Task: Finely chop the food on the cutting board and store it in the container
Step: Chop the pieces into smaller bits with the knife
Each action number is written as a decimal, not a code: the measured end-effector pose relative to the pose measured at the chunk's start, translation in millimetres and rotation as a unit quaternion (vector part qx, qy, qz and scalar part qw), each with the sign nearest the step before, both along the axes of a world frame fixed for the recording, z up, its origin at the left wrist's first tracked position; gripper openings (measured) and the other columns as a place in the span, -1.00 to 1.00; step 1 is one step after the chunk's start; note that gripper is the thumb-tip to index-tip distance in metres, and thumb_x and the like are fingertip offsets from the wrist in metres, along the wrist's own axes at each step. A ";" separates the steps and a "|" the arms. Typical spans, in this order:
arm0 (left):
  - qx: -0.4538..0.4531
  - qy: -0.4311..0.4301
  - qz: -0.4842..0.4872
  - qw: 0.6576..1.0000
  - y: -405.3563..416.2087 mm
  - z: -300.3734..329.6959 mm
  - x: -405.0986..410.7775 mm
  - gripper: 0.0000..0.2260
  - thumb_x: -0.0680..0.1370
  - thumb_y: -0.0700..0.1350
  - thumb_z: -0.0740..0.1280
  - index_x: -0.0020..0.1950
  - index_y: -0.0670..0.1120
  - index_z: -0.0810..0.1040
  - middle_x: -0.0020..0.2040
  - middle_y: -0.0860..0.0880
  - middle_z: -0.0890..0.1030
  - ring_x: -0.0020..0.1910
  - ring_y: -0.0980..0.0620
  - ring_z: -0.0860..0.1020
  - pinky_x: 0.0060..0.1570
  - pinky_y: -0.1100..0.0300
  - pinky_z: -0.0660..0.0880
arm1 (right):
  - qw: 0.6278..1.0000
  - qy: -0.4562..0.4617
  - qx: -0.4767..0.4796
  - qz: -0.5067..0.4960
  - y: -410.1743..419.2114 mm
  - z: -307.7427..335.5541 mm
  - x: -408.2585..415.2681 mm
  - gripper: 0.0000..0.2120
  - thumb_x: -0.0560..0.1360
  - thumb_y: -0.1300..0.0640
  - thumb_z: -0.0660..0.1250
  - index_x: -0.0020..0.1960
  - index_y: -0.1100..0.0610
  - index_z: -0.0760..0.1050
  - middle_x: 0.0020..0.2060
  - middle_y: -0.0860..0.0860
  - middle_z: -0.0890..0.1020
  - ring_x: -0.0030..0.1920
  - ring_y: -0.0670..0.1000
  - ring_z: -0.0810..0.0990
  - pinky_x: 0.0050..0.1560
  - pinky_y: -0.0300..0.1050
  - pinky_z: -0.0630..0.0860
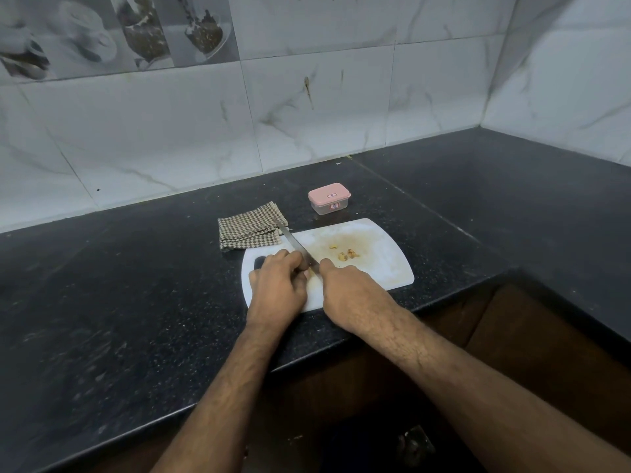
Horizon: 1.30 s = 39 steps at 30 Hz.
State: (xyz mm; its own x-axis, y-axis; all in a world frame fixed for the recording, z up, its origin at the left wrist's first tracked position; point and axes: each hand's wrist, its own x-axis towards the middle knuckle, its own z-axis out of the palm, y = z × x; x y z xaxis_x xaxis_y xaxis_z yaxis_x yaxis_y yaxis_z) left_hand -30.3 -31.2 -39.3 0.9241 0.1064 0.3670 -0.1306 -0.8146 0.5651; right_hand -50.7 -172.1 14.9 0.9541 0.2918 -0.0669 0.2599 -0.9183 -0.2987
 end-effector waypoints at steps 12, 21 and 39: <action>-0.013 0.001 0.007 1.000 2.4 -3.2 3.6 -0.75 0.55 -0.18 0.40 -0.21 0.11 0.44 -0.17 0.13 0.50 -0.04 0.10 0.40 -0.04 0.06 0.17 | 1.000 0.024 -0.004 -0.002 8.9 6.3 6.9 -0.71 0.65 0.18 0.05 0.35 0.12 0.31 -0.04 0.08 0.47 -0.07 0.09 0.44 -0.12 -0.02 0.39; -0.156 -0.011 -0.001 0.988 10.6 -10.7 2.2 -0.84 0.54 -0.15 0.46 -0.16 0.09 0.60 -0.15 0.18 0.66 -0.04 0.18 0.60 0.12 -0.03 0.55 | 0.999 0.040 -0.015 -0.007 12.5 7.7 13.9 -0.69 0.63 0.19 0.06 0.35 0.15 0.32 0.11 0.14 0.54 0.04 0.14 0.53 -0.09 -0.02 0.43; -0.184 -0.034 0.011 0.982 10.9 -11.6 1.2 -0.82 0.62 -0.11 0.35 0.17 0.12 0.53 0.10 0.16 0.59 0.02 0.09 0.59 0.17 -0.15 0.56 | 0.990 0.060 0.122 -0.035 -21.0 4.9 13.4 -0.81 0.67 0.06 0.12 0.25 0.06 0.35 -0.15 0.04 0.66 -0.44 -0.01 0.53 -0.52 -0.20 0.48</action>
State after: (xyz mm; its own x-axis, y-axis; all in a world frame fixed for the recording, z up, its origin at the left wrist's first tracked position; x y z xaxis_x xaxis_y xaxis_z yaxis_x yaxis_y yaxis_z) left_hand -29.1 -20.3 -50.9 0.8946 0.2636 0.3608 -0.1624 -0.5603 0.8122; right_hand -37.3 -193.1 19.9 0.9620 0.2469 -0.1170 0.1472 -0.8291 -0.5394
